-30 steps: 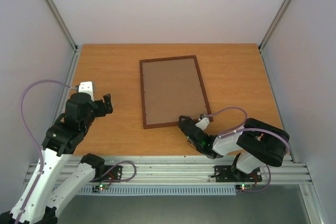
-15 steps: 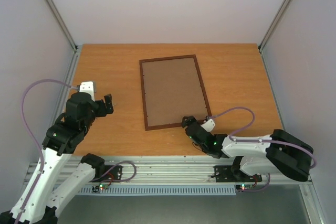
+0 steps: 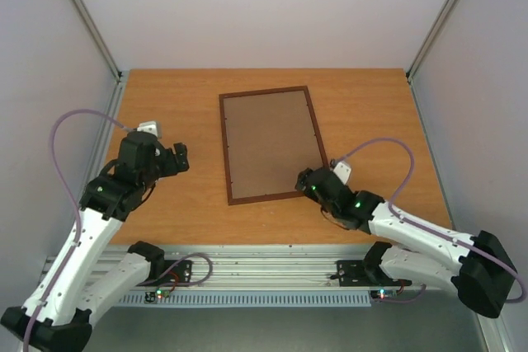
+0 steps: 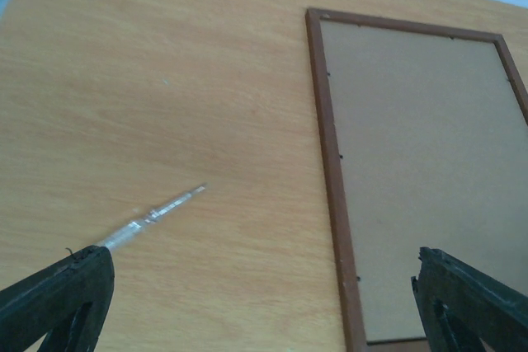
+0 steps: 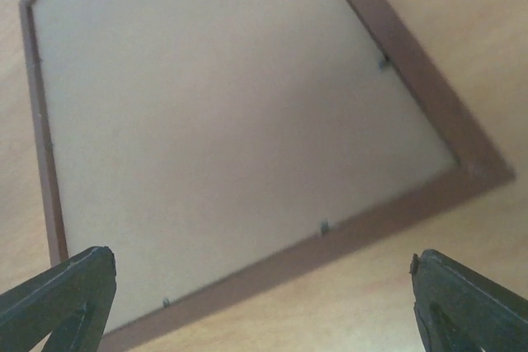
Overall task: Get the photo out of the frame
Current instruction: Turn over the photo frame at the center of the board, then move the photo frame to the center of the board.
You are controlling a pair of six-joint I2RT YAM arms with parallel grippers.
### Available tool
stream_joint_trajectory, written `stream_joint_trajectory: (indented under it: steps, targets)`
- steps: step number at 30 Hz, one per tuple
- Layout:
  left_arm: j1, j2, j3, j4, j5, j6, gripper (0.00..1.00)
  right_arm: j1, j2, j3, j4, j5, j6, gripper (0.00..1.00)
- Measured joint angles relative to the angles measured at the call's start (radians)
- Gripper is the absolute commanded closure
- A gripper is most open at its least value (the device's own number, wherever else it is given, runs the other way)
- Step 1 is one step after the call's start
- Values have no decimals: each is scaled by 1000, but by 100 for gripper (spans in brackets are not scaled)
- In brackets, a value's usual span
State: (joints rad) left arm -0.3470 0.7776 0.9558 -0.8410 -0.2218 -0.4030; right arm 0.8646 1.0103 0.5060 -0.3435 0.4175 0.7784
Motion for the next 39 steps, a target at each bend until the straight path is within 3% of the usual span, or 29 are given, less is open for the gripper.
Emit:
stream_joint_trajectory:
  steps: [7, 16, 20, 28, 34, 39]
  targets:
    - [0, 85, -43, 39, 120, -88, 0, -314, 60, 208, -95, -259, -483, 4]
    - [1, 312, -80, 171, 238, -121, 1, -619, 351, 327, -82, -625, -782, 13]
    - [1, 437, -81, 240, 265, -122, 1, -671, 495, 410, -78, -708, -849, 15]
    - [1, 678, -66, 340, 305, -120, 1, -687, 706, 570, -79, -730, -946, 25]
    - [0, 776, -41, 406, 355, -121, 1, -690, 803, 606, -91, -736, -983, 27]
    - [-9, 863, -8, 443, 383, -121, 6, -691, 830, 615, -110, -734, -1000, 36]
